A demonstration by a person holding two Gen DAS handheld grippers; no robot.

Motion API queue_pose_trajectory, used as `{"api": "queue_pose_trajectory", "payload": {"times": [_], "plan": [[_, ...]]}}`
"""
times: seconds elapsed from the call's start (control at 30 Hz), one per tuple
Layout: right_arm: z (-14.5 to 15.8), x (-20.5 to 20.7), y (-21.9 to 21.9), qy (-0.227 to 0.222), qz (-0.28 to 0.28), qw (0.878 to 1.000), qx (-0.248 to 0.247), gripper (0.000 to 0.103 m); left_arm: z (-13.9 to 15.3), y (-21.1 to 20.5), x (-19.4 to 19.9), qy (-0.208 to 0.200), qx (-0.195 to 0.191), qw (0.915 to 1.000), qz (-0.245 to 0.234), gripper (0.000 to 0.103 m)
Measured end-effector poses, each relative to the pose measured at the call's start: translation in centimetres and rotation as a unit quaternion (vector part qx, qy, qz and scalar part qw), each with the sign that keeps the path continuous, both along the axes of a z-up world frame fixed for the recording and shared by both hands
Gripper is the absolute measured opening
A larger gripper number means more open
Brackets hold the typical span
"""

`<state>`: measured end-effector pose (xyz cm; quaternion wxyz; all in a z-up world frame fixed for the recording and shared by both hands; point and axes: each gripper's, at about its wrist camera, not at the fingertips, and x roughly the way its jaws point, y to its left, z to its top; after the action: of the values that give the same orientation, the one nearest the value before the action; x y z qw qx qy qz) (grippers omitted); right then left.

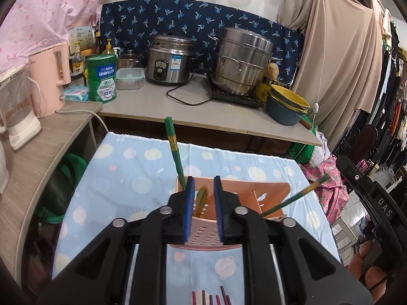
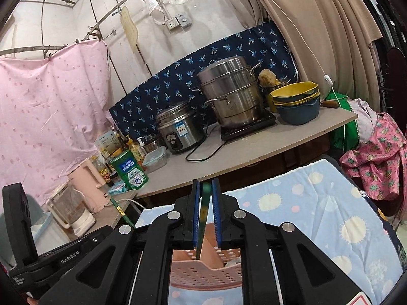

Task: Organize utensils
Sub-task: 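Open both tools to release the gold spoon and green chopstick in the basket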

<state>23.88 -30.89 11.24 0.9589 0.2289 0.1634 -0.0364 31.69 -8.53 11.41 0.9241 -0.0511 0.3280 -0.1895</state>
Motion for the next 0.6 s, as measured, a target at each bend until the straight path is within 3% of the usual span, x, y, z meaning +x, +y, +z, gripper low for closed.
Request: {"api": "queue_pose_trajectory", "payload": {"times": [0.07,0.23,0.6], "plan": [[-0.1,-0.2,0.0,0.000,-0.001,1.000,0.000,0.015,0.0,0.2,-0.1,0.001,-0.004,1.0000,0.005,0.033],[-0.1,-1.2,0.2,-0.001,0.001,1.000,-0.004,0.021,-0.1,0.7,-0.8,-0.001,0.003,0.9999,0.011,0.034],[-1.9,-6.4,1.7,0.017,0.024,0.999,0.017,0.022,-0.8,2.6,-4.9,0.009,0.008,0.9998,0.013,0.036]]}}
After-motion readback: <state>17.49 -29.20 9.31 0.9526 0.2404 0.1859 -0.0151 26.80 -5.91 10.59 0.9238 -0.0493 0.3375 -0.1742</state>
